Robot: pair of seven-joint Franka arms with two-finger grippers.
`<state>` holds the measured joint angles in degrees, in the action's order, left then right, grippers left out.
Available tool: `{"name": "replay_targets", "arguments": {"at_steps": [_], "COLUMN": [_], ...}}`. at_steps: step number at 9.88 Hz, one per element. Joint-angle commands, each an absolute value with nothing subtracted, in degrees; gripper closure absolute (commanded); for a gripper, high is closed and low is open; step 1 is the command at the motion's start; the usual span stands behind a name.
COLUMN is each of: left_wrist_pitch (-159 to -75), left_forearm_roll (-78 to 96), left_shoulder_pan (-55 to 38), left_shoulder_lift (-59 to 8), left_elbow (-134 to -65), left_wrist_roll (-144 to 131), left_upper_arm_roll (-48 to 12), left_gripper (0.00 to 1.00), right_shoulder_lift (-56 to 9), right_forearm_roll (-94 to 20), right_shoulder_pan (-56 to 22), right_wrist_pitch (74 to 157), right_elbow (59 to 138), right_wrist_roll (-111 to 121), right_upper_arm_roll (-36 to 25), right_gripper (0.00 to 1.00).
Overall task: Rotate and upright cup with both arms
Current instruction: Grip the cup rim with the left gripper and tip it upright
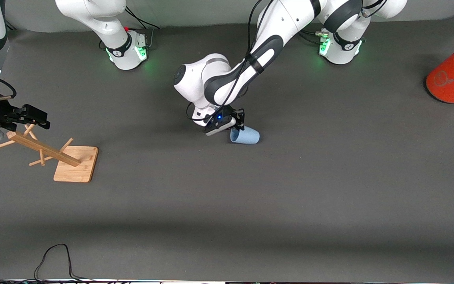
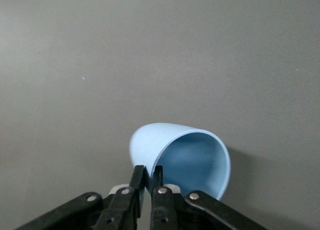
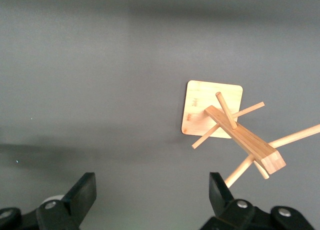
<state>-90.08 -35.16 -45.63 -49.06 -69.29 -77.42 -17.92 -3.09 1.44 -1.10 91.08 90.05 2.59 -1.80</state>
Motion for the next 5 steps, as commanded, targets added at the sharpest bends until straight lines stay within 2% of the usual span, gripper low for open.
{"name": "replay_targets", "arguments": {"at_steps": [1, 5], "left_wrist_pitch": [-90.4, -91.8], "left_forearm_roll": [-27.6, -16.1], "left_shoulder_pan": [-42.3, -35.2], "left_shoulder_lift": [-46.3, -44.9], "left_elbow": [-68.4, -68.9], "left_wrist_roll": [-70.4, -56.8], "left_upper_arm_roll": [-17.7, -17.8], "left_gripper": [1.00, 1.00], "right_shoulder_lift": [-2.8, -3.0], "right_forearm_roll": [1.4, 1.4], "right_shoulder_pan": [-1.8, -1.8], "right_wrist_pitch": [91.4, 91.4], "right_elbow": [90.2, 90.1], "right_wrist_roll": [3.2, 3.2], "right_upper_arm_roll": [-2.3, -2.3], "right_gripper": [0.00, 0.00]}}
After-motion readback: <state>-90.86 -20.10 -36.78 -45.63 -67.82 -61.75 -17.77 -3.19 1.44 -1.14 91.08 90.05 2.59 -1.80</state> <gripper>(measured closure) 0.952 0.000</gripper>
